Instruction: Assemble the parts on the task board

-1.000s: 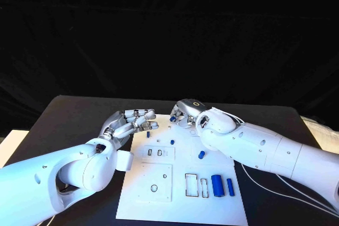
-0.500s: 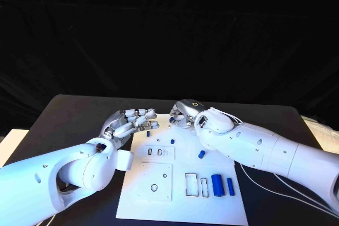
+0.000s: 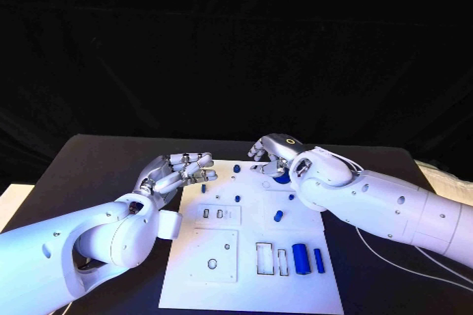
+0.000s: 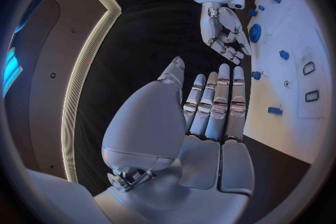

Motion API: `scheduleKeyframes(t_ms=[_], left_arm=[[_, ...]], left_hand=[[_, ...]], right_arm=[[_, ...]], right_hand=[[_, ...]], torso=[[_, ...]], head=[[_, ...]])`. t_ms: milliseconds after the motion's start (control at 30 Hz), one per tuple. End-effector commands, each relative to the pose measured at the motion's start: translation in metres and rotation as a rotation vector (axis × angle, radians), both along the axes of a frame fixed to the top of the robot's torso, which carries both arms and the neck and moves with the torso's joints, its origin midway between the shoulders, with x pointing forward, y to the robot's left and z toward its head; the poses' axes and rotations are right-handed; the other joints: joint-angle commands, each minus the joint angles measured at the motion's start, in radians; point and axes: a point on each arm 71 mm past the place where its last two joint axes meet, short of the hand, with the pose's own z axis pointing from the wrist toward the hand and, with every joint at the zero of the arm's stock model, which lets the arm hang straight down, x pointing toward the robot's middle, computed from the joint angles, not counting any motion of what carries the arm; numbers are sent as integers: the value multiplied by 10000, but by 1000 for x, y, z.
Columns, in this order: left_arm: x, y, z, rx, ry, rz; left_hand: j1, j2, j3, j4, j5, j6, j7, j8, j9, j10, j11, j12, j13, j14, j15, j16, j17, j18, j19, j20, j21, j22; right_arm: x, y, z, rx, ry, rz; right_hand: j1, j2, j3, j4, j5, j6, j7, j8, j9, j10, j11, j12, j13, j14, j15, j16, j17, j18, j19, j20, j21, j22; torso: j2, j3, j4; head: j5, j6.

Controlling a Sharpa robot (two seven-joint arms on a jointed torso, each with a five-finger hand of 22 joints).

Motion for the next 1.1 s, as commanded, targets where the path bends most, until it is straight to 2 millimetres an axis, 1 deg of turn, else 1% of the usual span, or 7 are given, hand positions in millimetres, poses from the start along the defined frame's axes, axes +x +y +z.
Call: scheduleKeyframes(t_ms=[33,133,233,333,467,567,1100], left_arm=[[-1,-1,2,-141,-28,-199],[-1,-1,2,-149,-20,-219],[-1,0,2,-149,-15,-216],[-1,1,2,-150,-3,-206],[0,1,2,-162,16,-241],[0,1,2,-170,25,-265],[2,0,0,-157,61,-271]], left_hand=[[92,-5,10,-65,-68,0,59,-64,-16,-18,35,-46,-15,19,20,-43,8,117,79,0,-64,-16],[94,-4,9,-72,-72,-2,59,-66,-16,-20,35,-47,-15,16,21,-46,8,117,79,0,-66,-18],[94,-4,9,-72,-72,-2,59,-66,-16,-20,35,-47,-15,16,21,-46,8,117,79,0,-66,-18],[94,-3,8,-77,-74,-3,58,-67,-16,-20,35,-47,-15,15,22,-47,9,117,78,0,-68,-19],[94,-2,7,-79,-74,-3,57,-68,-16,-21,35,-48,-15,14,22,-48,9,117,78,0,-69,-20],[95,-1,5,-87,-77,-8,54,-71,-16,-27,35,-51,-16,9,24,-52,9,116,77,1,-73,-22],[98,4,3,-106,-81,-19,52,-80,-18,-44,37,-59,-19,-4,27,-63,9,115,72,3,-81,-28]], right_arm=[[-4,-24,3,564,786,-747],[-6,-47,6,698,997,-1438],[-7,-65,5,750,1286,-1995],[-8,-76,1,817,1676,-2307],[-9,-79,-2,654,1874,-2417],[-9,-79,-5,489,2037,-2439],[-4,-74,-19,279,2588,-2415]], right_hand=[[-26,0,2,156,112,162,-18,67,9,1082,-231,419,182,372,-225,556,755,-206,466,-83,545,858],[-438,-323,-363,495,836,-293,-104,-72,-79,2083,-392,973,595,530,-359,1258,1745,-384,1004,-205,1176,1857],[-536,-531,-989,731,977,-461,-240,-10,-41,2785,-538,2047,1533,619,-498,1798,2498,-553,1496,-351,1782,2859],[-38,-418,-2013,1130,1130,-534,-299,53,-11,2172,-596,6260,6192,621,-470,2322,3189,-716,1738,-331,2248,3588],[242,-185,-2493,1709,1177,-624,-151,68,-17,1830,-440,8684,9006,646,-389,2631,3690,-714,1772,-262,2445,3911],[341,-205,-2615,1908,1170,-624,-135,90,-13,2044,-421,9499,9918,687,-370,2784,3973,-744,1840,-238,2549,4099],[577,-19,-2684,2115,1145,-388,-165,246,16,2512,-435,10848,11430,780,-362,3096,4582,-834,2051,-224,2830,4628]], torso=[[-3,1,-112],[-3,5,-161],[7,31,-220],[12,45,-263],[22,62,-274],[9,35,-249],[15,25,-241]], head=[[-21,22],[-28,19],[-17,39],[0,48],[-37,49],[-51,39],[-49,-83]])
